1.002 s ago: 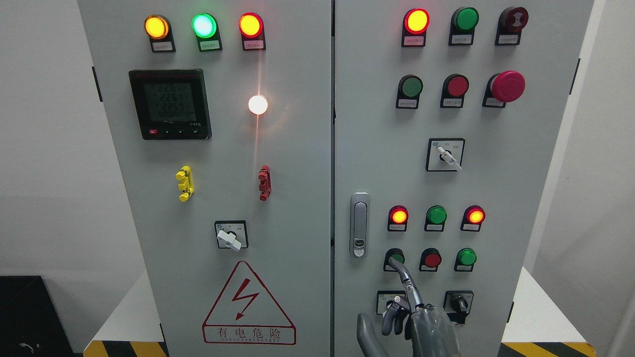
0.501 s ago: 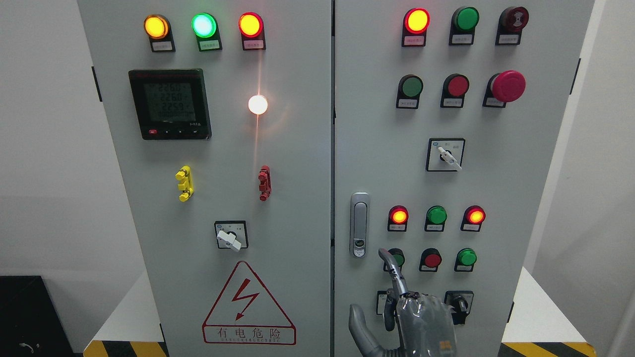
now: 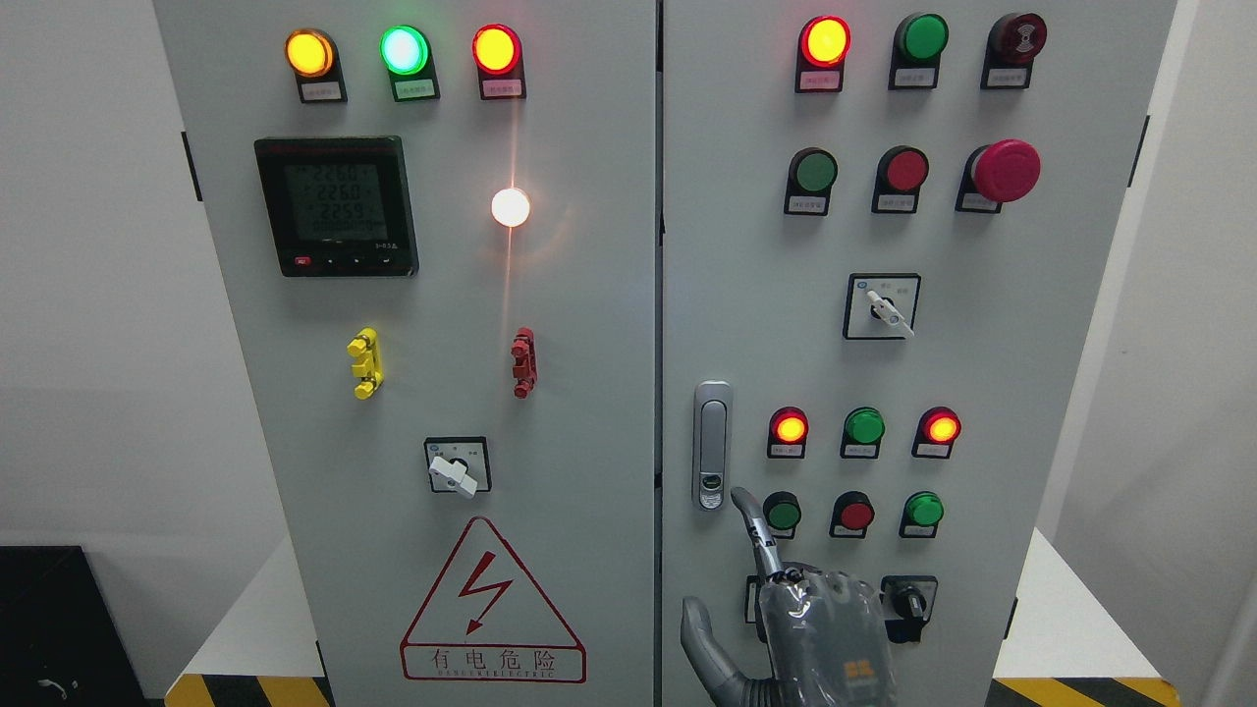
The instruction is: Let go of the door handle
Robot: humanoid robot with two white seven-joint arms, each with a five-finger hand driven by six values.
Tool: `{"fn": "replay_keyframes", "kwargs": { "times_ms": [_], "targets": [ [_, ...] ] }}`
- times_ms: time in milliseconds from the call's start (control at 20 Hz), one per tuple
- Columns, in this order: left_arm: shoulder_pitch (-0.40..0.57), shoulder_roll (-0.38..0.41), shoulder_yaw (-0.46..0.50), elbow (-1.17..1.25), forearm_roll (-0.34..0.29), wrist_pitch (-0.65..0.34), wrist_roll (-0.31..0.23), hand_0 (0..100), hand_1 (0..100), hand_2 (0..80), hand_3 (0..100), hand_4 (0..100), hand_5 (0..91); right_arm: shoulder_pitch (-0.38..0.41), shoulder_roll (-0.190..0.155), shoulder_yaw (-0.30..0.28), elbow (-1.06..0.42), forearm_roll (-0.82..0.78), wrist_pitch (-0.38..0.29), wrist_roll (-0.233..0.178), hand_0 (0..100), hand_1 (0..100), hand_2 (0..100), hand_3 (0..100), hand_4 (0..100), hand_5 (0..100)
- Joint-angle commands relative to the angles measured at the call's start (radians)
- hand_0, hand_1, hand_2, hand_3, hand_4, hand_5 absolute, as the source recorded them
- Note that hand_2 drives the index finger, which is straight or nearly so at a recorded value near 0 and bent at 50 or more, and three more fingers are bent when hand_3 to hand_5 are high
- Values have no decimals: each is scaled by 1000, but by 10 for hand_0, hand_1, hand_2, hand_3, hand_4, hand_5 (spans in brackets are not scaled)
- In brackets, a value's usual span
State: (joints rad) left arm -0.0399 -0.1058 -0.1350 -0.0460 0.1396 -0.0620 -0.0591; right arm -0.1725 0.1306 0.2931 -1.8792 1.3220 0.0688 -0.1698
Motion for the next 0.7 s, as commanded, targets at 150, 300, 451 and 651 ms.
{"fn": "replay_keyframes", "kwargs": {
  "times_ms": [150,300,451,651],
  "targets": [
    [0,0,0,0,0,-1,-1,120,556,0,0,0,0,-33,4,21,83,79,29,1,518,294,10,1000,1000,1000],
    [0,0,0,0,0,-1,-1,120,556,0,0,0,0,-57,4,23,109,79,31,1,517,294,9,1000,1000,1000],
    [0,0,0,0,0,-1,-1,120,556,0,0,0,0,-71,4,28,123,80,32,3,516,293,8,1000,1000,1000],
    [0,0,0,0,0,-1,-1,120,556,0,0,0,0,-71,4,35,132,80,65,3,516,292,7,1000,1000,1000]
  ]
}}
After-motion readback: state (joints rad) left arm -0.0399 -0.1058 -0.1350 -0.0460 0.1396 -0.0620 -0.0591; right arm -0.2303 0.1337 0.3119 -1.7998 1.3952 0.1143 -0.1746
